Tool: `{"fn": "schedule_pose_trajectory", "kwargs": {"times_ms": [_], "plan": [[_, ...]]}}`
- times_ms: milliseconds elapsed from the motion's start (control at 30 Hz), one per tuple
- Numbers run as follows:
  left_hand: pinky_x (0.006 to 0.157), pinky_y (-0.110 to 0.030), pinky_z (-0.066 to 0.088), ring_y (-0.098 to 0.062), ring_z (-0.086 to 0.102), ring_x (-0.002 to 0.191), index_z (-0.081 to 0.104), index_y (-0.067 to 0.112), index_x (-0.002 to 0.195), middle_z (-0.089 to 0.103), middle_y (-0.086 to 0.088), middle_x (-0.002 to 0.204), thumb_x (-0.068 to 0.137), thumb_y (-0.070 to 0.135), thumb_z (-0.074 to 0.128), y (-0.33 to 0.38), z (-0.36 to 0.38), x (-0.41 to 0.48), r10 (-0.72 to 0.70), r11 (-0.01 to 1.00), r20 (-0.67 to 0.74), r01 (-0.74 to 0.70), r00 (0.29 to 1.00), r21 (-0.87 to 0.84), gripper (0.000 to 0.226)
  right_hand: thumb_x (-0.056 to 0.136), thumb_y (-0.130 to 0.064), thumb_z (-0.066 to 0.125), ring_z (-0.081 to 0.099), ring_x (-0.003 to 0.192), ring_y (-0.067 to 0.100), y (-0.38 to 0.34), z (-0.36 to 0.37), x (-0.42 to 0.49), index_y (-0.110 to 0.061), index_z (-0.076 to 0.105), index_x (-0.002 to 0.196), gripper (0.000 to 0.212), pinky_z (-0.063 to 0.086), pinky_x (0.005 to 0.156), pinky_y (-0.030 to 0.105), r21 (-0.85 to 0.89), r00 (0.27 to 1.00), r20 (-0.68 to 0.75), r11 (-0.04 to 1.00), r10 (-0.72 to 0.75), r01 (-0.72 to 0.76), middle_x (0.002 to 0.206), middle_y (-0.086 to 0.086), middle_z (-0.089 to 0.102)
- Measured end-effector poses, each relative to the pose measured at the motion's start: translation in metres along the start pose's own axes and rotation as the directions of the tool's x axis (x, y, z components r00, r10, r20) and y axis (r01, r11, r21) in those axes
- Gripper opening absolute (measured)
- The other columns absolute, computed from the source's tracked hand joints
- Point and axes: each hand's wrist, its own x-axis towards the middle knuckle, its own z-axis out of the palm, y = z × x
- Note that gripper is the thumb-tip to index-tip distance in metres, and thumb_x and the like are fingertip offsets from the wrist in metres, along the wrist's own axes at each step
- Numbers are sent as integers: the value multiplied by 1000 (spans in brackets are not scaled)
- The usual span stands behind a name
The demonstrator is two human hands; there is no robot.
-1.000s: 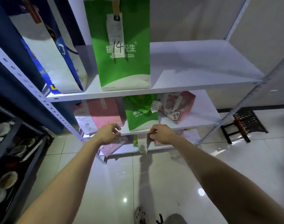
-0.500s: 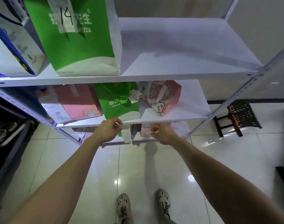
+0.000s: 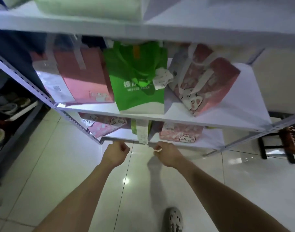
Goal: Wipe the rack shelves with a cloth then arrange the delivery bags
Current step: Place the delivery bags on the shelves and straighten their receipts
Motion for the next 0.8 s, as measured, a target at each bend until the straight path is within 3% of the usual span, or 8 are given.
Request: {"fn": "schedule_pose_trajectory", "kwargs": {"times_ms": [133,267,400,533,700,800], "plan": [[83,-37,58,-25,72,85,73,11,86,77,-3,83,103,40,63,-46,43,35,-46,999,-59,47,997,16,35,99,-34,64,64,115,22,21,46,50,-24,67,127,30,47,93,28,-34,999,-1,999,-35,35,131,0,69],[77,-35,58,-20,71,80,74,11,79,76,1,77,104,44,59,-91,70,62,-66,998,-104,67,992,7,44,98,-36,63,64,112,24,31,88,95,-27,67,124,28,48,88,29,-47,998,-15,997,-66,65,132,0,68],[81,-34,59,-20,73,87,75,13,85,80,5,90,107,36,56,-131,81,94,-58,998,-173,51,983,-41,38,97,-32,64,65,108,22,30,126,136,-23,70,119,24,54,92,34,-44,989,-32,988,-147,145,123,-1,70],[85,-39,59,-27,72,95,74,15,99,78,-4,98,107,26,52,-170,79,129,-73,994,-294,47,953,-96,26,98,-30,65,64,107,21,22,165,177,-21,70,117,21,53,93,32,-58,968,-37,968,-246,244,117,-2,71],[77,-35,58,-25,71,96,62,16,127,74,-6,117,107,34,61,-217,66,183,-208,959,-581,46,787,-280,27,98,-36,65,62,99,8,29,201,224,-27,69,121,25,48,81,24,-92,930,-60,930,-363,357,114,-11,71],[99,-45,57,-27,68,111,54,10,142,69,-10,131,103,36,66,-237,55,215,-237,940,-701,-25,673,-341,49,97,-35,67,62,92,-2,49,221,241,-30,70,118,23,45,76,15,-45,896,-108,903,-431,428,110,-17,71]]}}
